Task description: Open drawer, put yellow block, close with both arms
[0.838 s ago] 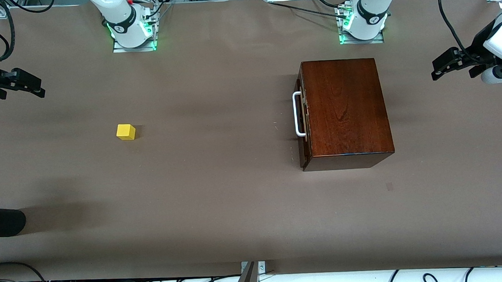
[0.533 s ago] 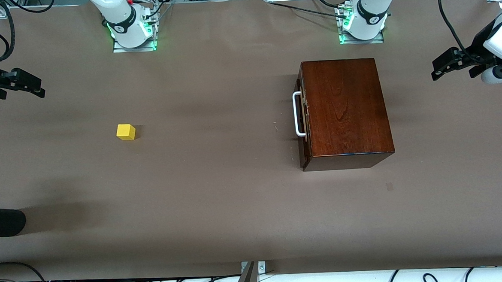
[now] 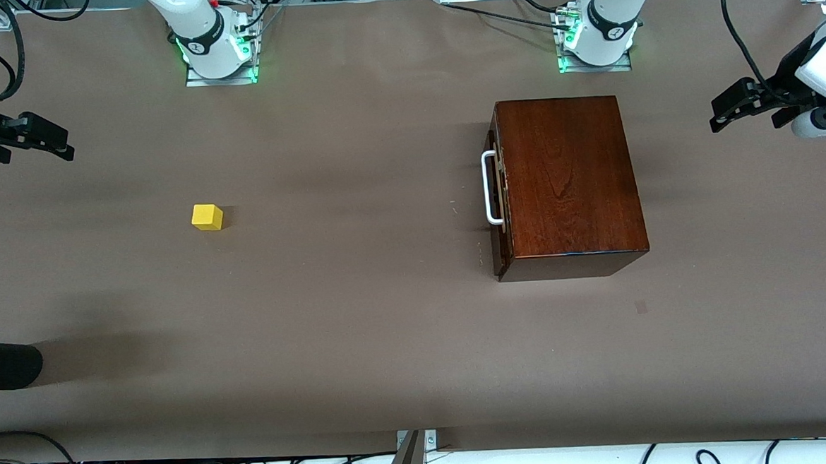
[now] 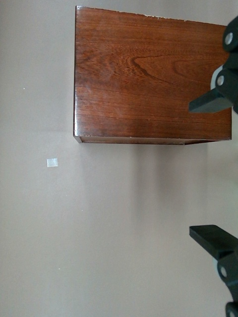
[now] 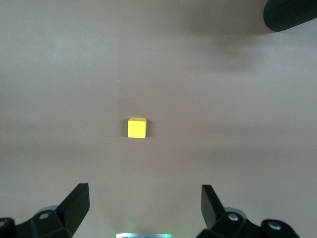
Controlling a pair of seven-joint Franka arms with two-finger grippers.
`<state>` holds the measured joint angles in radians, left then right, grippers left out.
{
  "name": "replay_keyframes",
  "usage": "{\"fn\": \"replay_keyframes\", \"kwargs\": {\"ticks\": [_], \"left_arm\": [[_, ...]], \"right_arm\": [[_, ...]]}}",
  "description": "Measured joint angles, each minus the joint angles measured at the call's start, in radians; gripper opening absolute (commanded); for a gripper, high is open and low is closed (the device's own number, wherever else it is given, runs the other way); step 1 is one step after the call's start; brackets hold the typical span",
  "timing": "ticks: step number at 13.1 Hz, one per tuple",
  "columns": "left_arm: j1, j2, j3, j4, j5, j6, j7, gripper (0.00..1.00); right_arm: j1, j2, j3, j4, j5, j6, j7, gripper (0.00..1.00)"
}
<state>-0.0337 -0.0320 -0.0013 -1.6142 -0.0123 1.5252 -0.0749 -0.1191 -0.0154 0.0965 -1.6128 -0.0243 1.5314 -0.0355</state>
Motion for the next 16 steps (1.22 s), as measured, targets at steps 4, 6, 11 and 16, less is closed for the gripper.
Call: {"fn": "replay_keyframes", "kwargs": {"ticks": [4, 6, 11, 16], "left_arm": [[0.000, 0.000, 0.000, 0.000, 0.000, -0.021, 0.000, 1.00], [-0.001, 0.000, -0.001, 0.001, -0.008, -0.060, 0.000, 1.00], [-0.051, 0.062, -0.062, 0.001, -0.045, -0.078, 0.000, 1.00], [-0.165, 0.276, -0.124, 0.120, -0.045, -0.055, -0.092, 1.00]], "right_arm": [[0.000, 0.000, 0.000, 0.003, 0.000, 0.000, 0.000, 1.00], [0.000, 0.000, 0.000, 0.004, 0.000, 0.000, 0.000, 1.00], [-0.001, 0.000, -0.001, 0.004, 0.000, 0.000, 0.000, 1.00], [-0.001, 0.000, -0.001, 0.005, 0.000, 0.000, 0.000, 1.00]]}}
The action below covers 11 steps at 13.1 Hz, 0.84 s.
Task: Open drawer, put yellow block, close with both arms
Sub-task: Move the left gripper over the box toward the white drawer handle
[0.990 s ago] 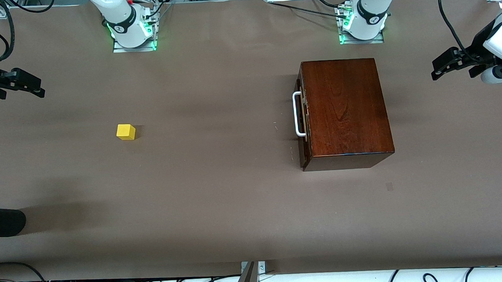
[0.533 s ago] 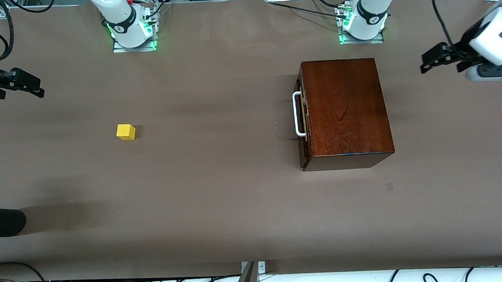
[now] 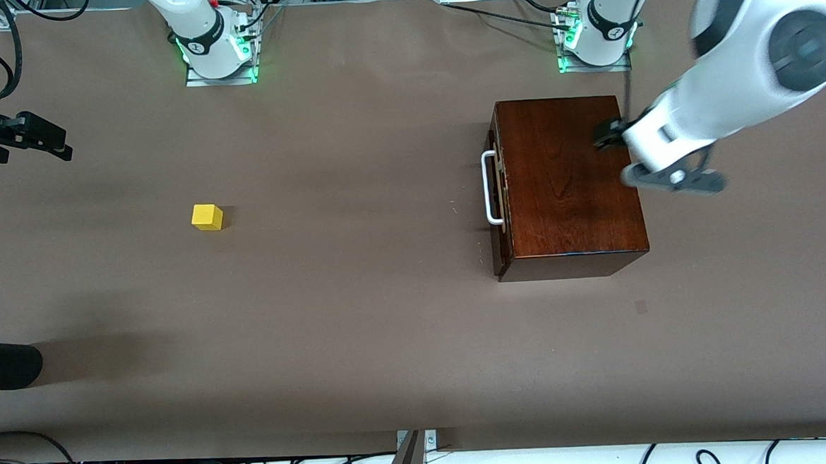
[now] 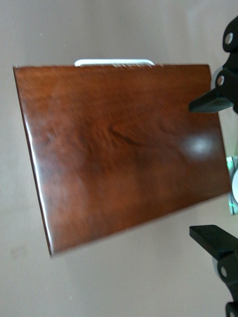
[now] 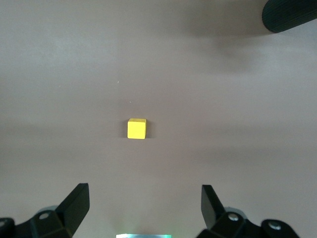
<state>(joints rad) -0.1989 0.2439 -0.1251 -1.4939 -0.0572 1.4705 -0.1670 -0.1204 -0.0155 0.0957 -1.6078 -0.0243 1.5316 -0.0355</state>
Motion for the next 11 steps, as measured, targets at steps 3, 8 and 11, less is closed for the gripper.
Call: {"fn": "replay_keyframes", "kwargs": {"ticks": [3, 8, 11], "left_arm": [[-0.139, 0.124, -0.006, 0.062, 0.004, 0.077, -0.190, 1.00], [-0.345, 0.227, -0.008, 0.079, 0.149, 0.175, -0.460, 1.00], [-0.419, 0.289, -0.008, 0.080, 0.284, 0.181, -0.524, 1.00]], "right_arm": [[0.000, 0.000, 0.000, 0.000, 0.000, 0.000, 0.000, 1.00], [-0.001, 0.000, 0.000, 0.001, 0.000, 0.000, 0.000, 1.00], [-0.001, 0.000, 0.000, 0.001, 0.000, 0.001, 0.000, 1.00]]}}
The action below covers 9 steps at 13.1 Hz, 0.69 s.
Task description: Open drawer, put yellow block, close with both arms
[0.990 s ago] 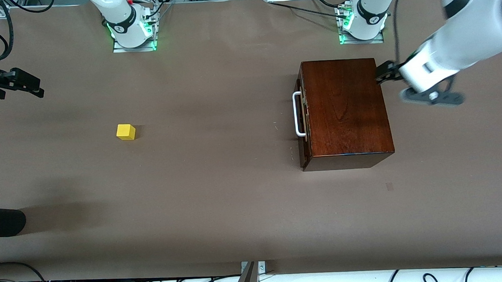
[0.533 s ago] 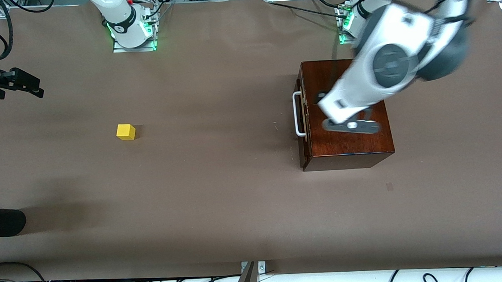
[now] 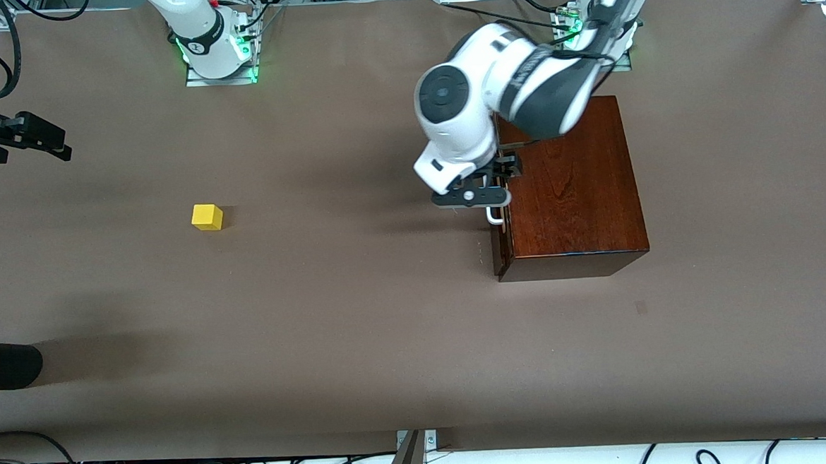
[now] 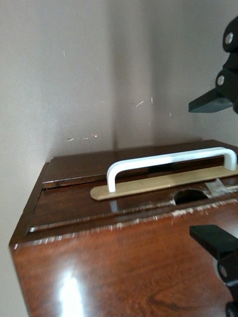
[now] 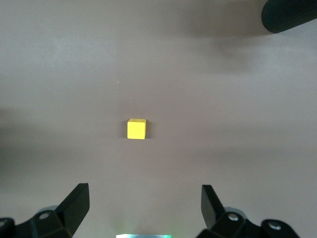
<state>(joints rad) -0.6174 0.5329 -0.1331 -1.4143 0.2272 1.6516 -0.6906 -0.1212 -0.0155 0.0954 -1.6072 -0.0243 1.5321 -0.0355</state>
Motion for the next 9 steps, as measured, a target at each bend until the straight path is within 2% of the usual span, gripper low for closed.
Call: {"fn": "replay_keyframes", "kwargs": {"ticks": [4, 9], "left_arm": [[-0.044, 0.077, 0.002, -0.001, 0.050, 0.044, -0.042, 1.00], [-0.052, 0.119, 0.004, -0.001, 0.114, 0.062, -0.089, 1.00]], "right_arm": [[0.000, 0.000, 0.000, 0.000, 0.000, 0.000, 0.000, 1.00], [0.000, 0.000, 0.000, 0.000, 0.000, 0.001, 0.000, 1.00]]}}
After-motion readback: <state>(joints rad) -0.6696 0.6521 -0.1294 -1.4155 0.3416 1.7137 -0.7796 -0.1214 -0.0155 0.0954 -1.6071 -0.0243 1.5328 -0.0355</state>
